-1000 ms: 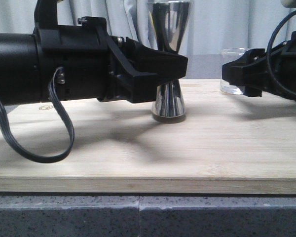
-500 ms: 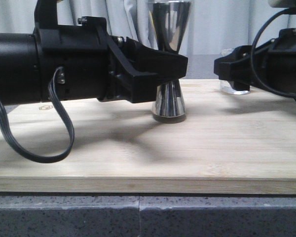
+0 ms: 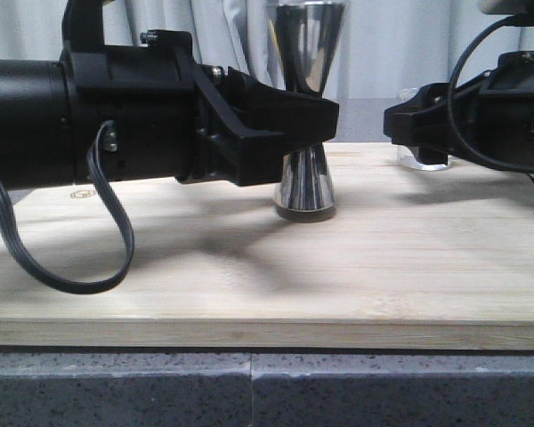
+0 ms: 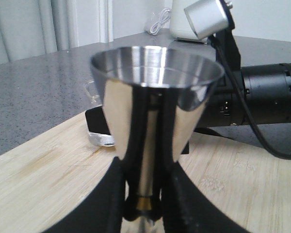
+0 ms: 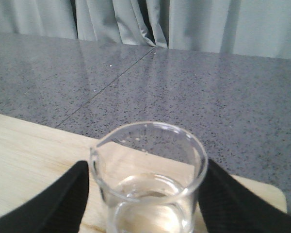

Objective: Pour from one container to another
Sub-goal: 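Lift the beaker with the right gripper toward the jigger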

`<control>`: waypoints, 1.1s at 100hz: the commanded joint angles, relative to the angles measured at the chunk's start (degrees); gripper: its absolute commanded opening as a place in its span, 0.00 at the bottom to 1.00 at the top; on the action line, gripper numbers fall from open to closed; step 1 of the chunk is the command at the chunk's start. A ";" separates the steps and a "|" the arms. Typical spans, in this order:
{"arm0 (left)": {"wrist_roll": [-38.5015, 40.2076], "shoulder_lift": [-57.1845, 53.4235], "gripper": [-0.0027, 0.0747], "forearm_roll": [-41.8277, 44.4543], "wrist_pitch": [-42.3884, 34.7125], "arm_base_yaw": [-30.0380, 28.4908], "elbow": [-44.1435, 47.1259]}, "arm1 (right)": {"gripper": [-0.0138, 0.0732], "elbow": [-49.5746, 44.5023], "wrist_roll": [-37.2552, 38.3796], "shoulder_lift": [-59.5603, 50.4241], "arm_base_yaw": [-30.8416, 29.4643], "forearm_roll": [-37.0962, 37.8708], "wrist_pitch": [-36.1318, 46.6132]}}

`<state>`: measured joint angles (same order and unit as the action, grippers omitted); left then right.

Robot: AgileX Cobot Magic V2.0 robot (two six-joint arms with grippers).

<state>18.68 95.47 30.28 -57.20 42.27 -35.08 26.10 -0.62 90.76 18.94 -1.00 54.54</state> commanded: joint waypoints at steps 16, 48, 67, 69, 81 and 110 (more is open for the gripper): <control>0.48 -1.76 0.01 -1.29 -5.44 -0.05 -1.49 | 0.66 1.40 -0.43 -0.02 -0.63 0.17 4.41; 0.48 -1.76 0.01 -1.21 -5.44 -0.05 -1.49 | 0.66 1.40 -0.43 2.86 -1.03 0.17 8.89; 0.48 -1.76 0.01 -1.21 -5.44 -0.05 -1.49 | 0.66 1.40 -0.43 2.86 -1.03 0.17 8.89; 0.48 -1.76 0.01 -1.21 -5.44 -0.05 -1.49 | 0.66 1.40 -0.43 2.86 -1.03 0.17 8.89; 0.48 -1.76 0.01 -1.21 -5.44 -0.05 -1.49 | 0.66 1.40 -0.43 2.86 -1.03 0.17 9.27; 0.48 -1.76 0.01 -1.21 -5.44 -0.05 -1.49 | 0.66 1.40 -0.43 2.86 -1.03 0.17 9.69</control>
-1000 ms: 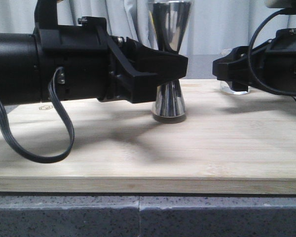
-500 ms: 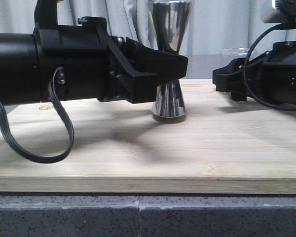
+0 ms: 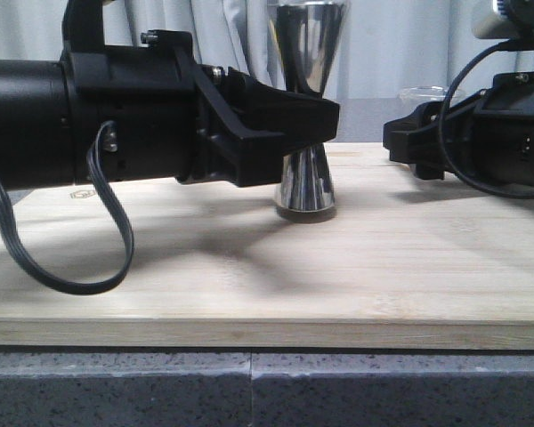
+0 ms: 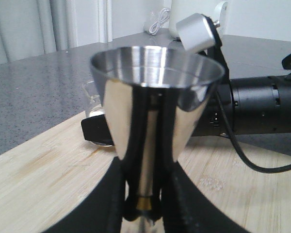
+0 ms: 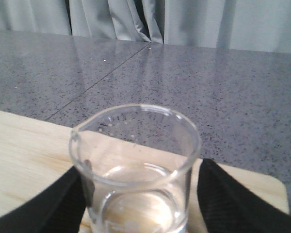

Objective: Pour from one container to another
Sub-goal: 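Lift the beaker with the right gripper toward the jigger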

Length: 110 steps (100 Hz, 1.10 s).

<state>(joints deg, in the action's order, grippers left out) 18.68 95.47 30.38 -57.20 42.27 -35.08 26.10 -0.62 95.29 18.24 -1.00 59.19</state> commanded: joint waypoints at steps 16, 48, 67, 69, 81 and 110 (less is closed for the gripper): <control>0.48 -1.76 0.01 -1.31 -5.44 -0.05 -1.49 | 0.66 1.40 -0.43 -1.66 -0.33 0.42 5.04; 0.48 -1.76 0.01 -1.31 -5.44 -0.05 -1.49 | 0.57 1.40 -0.43 -1.66 -0.33 1.00 5.04; 0.48 -1.76 0.01 -1.31 -5.44 -0.05 -1.49 | 0.50 1.40 -0.43 -1.66 -0.33 1.99 5.41; 0.48 -1.76 0.01 -1.31 -5.44 -0.05 -1.49 | 0.50 1.40 -0.43 -1.66 -0.33 1.99 5.51; 0.48 -1.76 0.01 -1.31 -5.44 -0.05 -1.49 | 0.50 1.40 -0.43 -1.66 -0.33 1.99 5.64; 0.48 -1.76 0.01 -1.31 -5.44 -0.05 -1.49 | 0.41 1.40 -0.43 -1.78 -0.33 2.76 5.83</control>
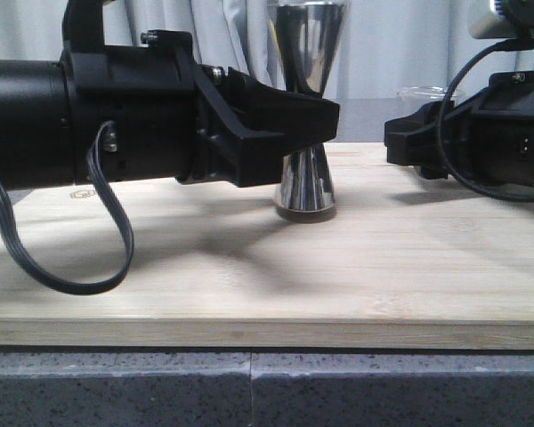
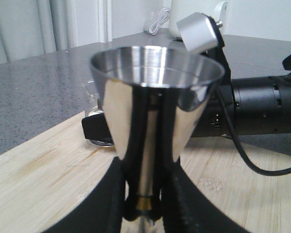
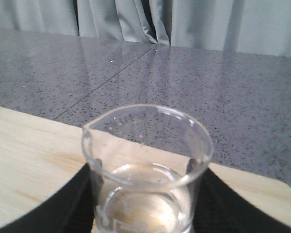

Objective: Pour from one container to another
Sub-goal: 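Lift the beaker with the right gripper toward the jigger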

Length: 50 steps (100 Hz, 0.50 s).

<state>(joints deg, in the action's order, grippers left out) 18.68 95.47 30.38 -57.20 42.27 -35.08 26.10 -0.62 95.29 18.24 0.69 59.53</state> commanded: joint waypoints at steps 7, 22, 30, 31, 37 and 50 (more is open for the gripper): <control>0.48 -1.76 0.01 -1.31 -5.44 -0.05 -1.49 | 0.39 1.40 -0.43 -1.78 -0.33 1.88 5.50; 0.48 -1.76 0.01 -1.31 -5.44 -0.05 -1.49 | 0.38 1.40 -0.43 -2.75 -0.33 2.47 5.37; 0.48 -1.76 0.01 -1.31 -5.44 -0.05 -1.49 | 0.38 1.40 -0.55 -4.15 -0.33 2.45 4.64; 0.48 -1.76 0.01 -1.31 -5.44 -0.05 -1.49 | 0.38 1.40 -0.52 -4.46 -0.33 2.45 4.53; 0.48 -1.76 0.01 -1.31 -5.44 -0.05 -1.49 | 0.38 1.40 -1.22 -5.84 -0.33 2.45 3.36; 0.48 -1.76 0.01 -1.31 -5.44 -0.05 -1.49 | 0.38 1.40 -1.31 -9.47 -0.33 3.06 -0.94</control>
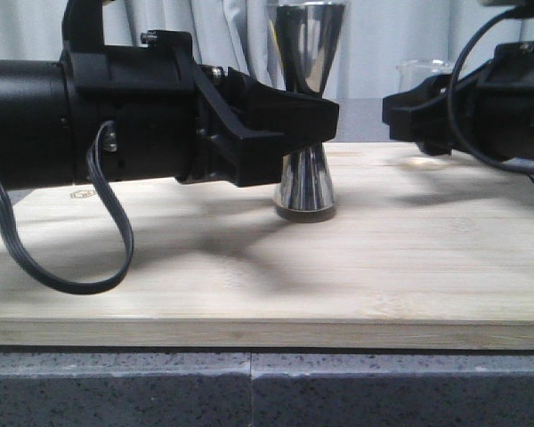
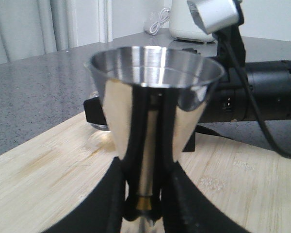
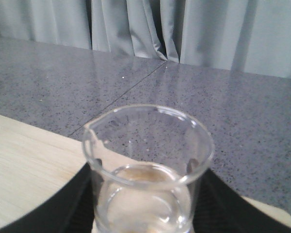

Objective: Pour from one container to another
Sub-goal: 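Lift the beaker with the right gripper toward the jigger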

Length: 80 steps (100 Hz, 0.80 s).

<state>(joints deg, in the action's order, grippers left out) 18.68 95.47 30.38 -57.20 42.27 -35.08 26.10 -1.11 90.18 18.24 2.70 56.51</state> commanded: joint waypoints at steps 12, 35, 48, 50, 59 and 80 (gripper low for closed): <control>0.48 -1.76 0.01 -1.02 -5.44 -0.05 -1.49 | 0.38 1.40 -0.82 -8.05 -0.33 2.61 -1.90; 0.60 -1.76 0.01 -0.88 -5.08 -0.05 -1.49 | 0.38 2.27 -0.82 -16.08 -0.33 6.43 -11.28; 0.72 -1.76 0.01 -0.65 -5.08 -0.05 -1.49 | 0.38 4.70 -0.82 -20.11 -0.33 9.83 -18.12; 0.72 -1.76 0.01 -0.65 -5.08 -0.05 -1.49 | 0.38 5.15 -0.82 -20.72 -0.33 10.27 -19.09; 0.72 -1.76 0.01 -0.50 -5.08 -0.05 -1.49 | 0.38 7.06 -0.82 -23.12 -0.33 11.58 -22.71; 0.72 -1.76 0.01 -0.28 -4.85 -0.05 -1.49 | 0.38 11.13 -0.82 -27.14 1.01 13.77 -30.83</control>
<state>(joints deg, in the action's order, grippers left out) 18.78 95.47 31.15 -57.20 42.27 -35.08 34.01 -1.50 65.62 18.66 15.10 24.37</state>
